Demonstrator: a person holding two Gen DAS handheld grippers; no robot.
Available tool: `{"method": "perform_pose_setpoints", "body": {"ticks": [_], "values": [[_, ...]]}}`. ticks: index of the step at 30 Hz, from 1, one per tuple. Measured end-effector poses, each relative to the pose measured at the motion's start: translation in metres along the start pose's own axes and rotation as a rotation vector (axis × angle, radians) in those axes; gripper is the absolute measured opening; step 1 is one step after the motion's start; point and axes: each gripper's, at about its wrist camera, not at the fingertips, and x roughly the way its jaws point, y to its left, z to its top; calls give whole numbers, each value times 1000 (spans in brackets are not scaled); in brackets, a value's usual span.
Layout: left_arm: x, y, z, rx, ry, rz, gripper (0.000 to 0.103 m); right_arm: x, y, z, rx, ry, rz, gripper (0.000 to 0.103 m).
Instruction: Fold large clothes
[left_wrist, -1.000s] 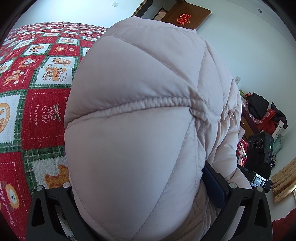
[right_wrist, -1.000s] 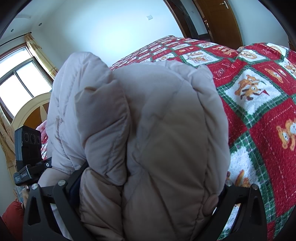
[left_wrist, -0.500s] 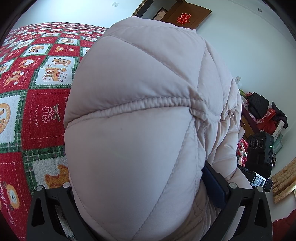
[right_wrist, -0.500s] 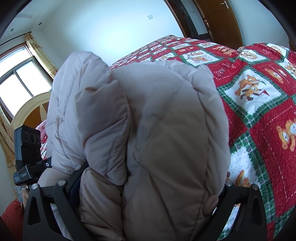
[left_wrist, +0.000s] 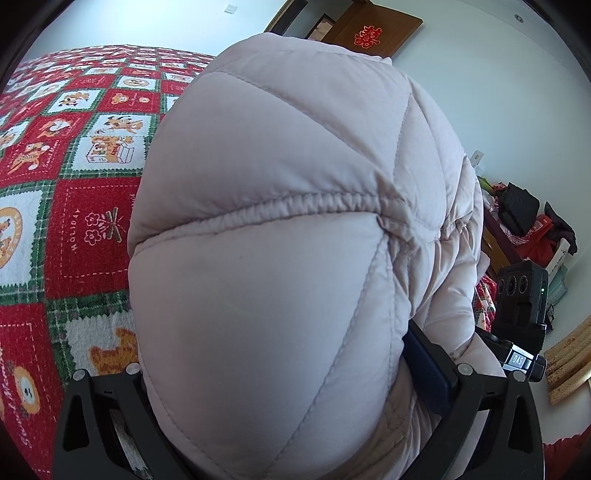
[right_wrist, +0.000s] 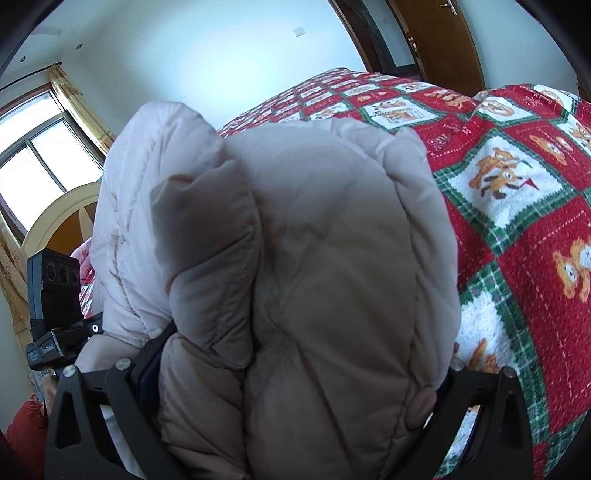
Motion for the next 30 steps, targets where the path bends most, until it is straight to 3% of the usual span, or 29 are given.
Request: {"method": "perform_pose_setpoints", "body": {"ticks": [15,19,21,26,30], "values": [[-5,-4,-6,-1,-11,23,102,4,-1,2,8,14,1,103],[-7,-10,-7,8,-12,35,102,8,6,6,-25,57,-24,103],[-8,-14,-8,29,-7,28,102,9,15,8,-65,91,-24,98],[-26,-35,-17,81,-56,11,97,-8,30,4,-110,106,12,65],[-42,-67,-17,119,-86,-48,97,-36,40,-6,-123,64,45,55]]}}
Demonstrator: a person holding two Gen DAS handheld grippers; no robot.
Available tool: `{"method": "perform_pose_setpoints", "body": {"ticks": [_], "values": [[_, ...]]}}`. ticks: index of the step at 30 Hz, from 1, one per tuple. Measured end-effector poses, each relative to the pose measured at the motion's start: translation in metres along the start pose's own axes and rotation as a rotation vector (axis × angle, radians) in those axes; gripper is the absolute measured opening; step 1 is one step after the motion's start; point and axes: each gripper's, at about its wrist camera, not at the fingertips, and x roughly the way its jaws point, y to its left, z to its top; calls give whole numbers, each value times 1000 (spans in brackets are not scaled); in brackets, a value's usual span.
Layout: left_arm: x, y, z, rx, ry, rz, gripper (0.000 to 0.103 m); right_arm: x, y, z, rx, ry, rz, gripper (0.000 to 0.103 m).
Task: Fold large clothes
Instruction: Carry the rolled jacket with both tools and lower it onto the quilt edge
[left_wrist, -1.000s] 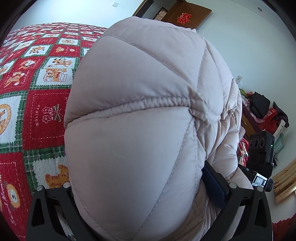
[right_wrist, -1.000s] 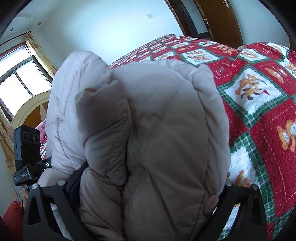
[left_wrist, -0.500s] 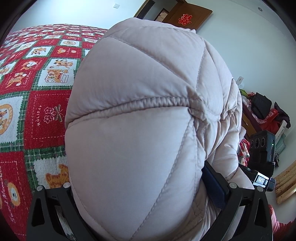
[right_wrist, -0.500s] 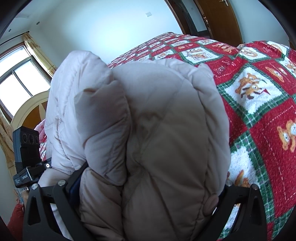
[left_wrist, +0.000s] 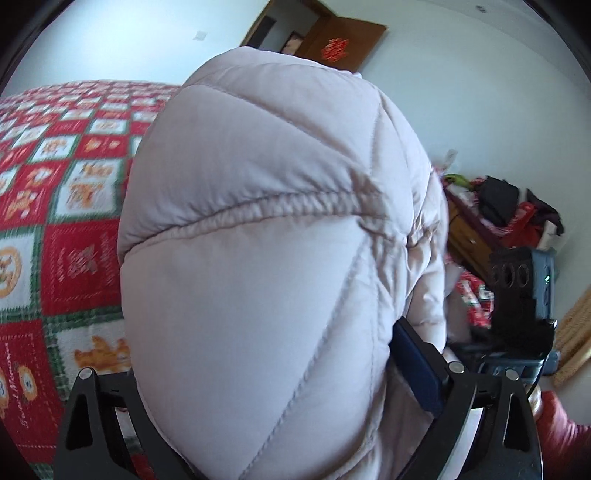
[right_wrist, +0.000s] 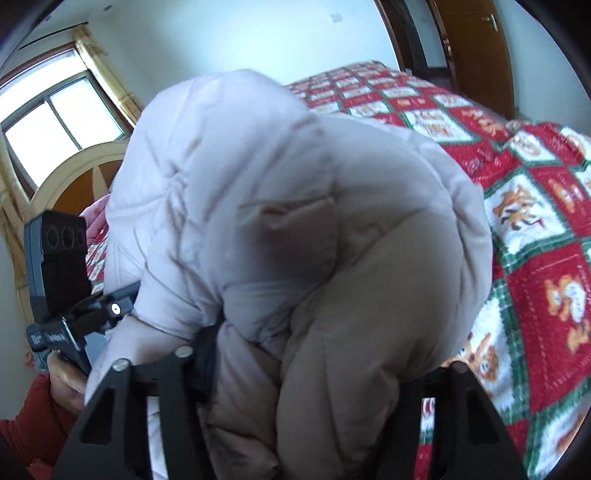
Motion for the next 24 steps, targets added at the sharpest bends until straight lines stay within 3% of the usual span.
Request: {"method": "perform_pose_setpoints", "body": {"ticks": [4,6,11,15,18,20,22,24], "values": [[-9,-58,18,95,-35,-81,97,-45,-7,-3,72,-97,87,48],[-3,-84,31,120,-40,-112,97,-85,-20,3,85,-173,52,48],[61,-177,73,208,-10,-194,97,-168,-82,16,152,-290,-81,48],[146,-228,85,287,85,-103,98,-188,-168,10,325,-282,-200,52],[207,-244,78,335,155,44,102,-179,-223,-11,455,-262,-271,64],[225,-248,76,356,184,102,102,-172,-253,-28,597,-258,-278,79],[229,-257,76,382,198,137,102,-176,-266,-39,662,-283,-248,79],[223,-258,79,399,194,150,102,-194,-261,-43,657,-304,-280,79]]}}
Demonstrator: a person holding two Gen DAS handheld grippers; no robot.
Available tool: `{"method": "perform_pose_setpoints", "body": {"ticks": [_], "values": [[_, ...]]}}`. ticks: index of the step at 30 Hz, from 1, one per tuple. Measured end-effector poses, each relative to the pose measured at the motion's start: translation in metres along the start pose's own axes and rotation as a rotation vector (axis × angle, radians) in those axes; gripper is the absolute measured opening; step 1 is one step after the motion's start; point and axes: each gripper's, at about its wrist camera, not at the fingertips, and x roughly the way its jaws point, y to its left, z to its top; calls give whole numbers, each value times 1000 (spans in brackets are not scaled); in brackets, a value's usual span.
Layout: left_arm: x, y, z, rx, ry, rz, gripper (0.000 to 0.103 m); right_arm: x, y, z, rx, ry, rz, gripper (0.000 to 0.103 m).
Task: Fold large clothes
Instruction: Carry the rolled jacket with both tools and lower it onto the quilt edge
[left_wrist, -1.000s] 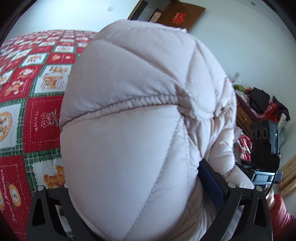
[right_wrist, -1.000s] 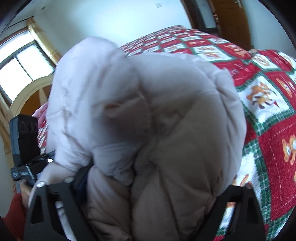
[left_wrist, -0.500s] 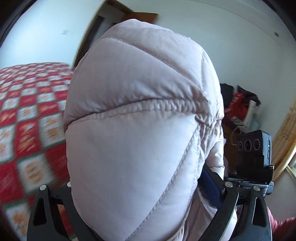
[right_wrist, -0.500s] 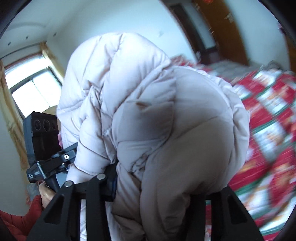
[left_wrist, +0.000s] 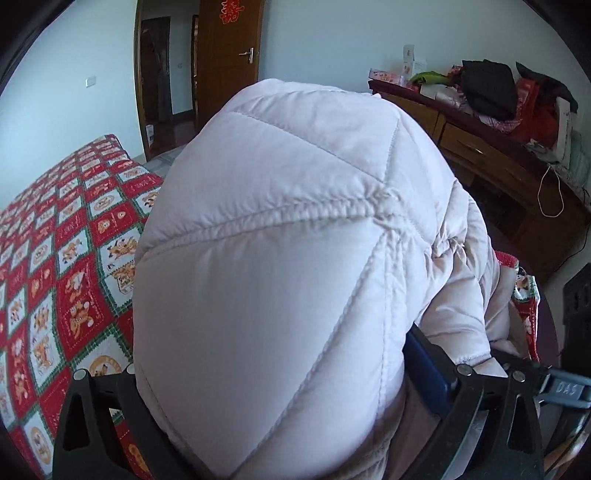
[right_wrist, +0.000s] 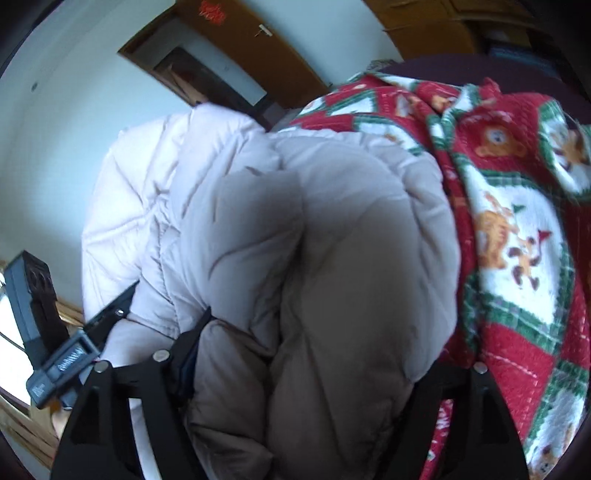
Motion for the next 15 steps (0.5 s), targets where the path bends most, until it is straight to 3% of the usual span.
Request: {"method": "perform_pose_setpoints", "body": {"ticks": [3,6,9,12,15], "values": [[-20,-5,-2,-25,-18,30,102,-56,13,-7,-71,-154,-97,80],[-39,-6,-5,-64,-21,73,102,-107,37,-26,-183,-291,-225,93],[-58,-4,-12,-84,-22,166,102,-142,72,-56,-309,-390,-303,103],[-90,-8,-25,-44,-97,210,102,-161,104,-79,-404,-493,-343,103],[-124,-16,-36,8,-168,239,102,-162,128,-81,-421,-559,-340,103]]}}
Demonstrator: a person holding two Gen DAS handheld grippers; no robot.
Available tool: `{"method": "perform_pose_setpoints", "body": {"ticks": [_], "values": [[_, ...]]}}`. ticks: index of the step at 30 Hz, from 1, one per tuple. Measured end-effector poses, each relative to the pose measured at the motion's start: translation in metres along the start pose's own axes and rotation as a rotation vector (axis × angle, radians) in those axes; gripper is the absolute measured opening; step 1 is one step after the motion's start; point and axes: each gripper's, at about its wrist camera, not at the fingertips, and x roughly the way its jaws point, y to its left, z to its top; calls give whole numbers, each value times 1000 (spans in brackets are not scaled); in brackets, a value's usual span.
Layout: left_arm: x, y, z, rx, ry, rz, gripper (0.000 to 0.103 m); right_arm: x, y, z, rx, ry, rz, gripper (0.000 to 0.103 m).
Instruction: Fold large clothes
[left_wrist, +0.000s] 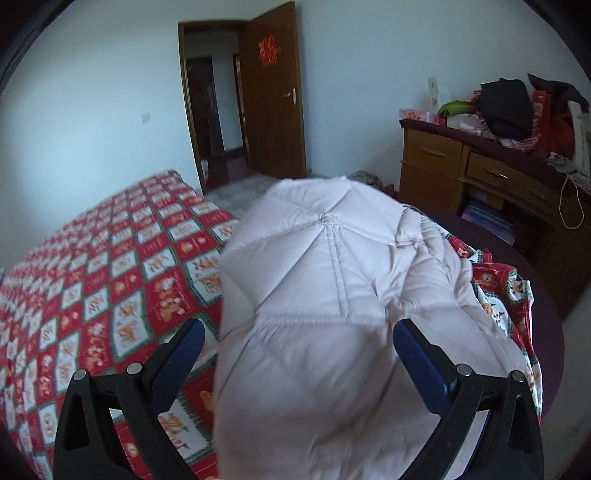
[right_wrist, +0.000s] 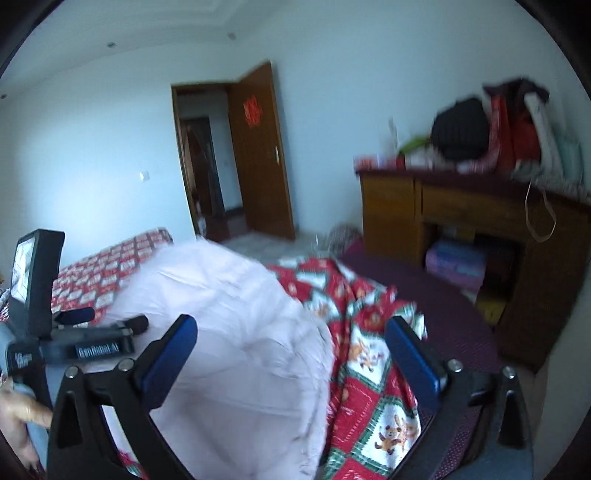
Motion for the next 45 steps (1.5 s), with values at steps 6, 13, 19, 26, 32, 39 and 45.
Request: {"method": "perform_pose_setpoints", "body": {"ticks": [6,13,19,26,32,39,45], "values": [[-43,23,-8,-27,-77,80,102,-12,24,4,7,3,52,103],[-82,39,-21,-120,-95,46,102,-44,37,1,6,-21,70,103],[-108,39,-29,-94,-137,80,102,-62,41,1,-11,-52,43,103],[-142,40,-41,-94,-187,119,102,-74,53,4,-24,-61,49,103],[-157,40,-47,-121,-195,123,102,-81,53,4,-38,-44,58,103],[-175,24,-54,-116,-192,119,102,-106,44,11,-74,-65,65,103],[-189,6,-59,-93,-200,132,102,-126,32,13,-72,-88,73,103]]}}
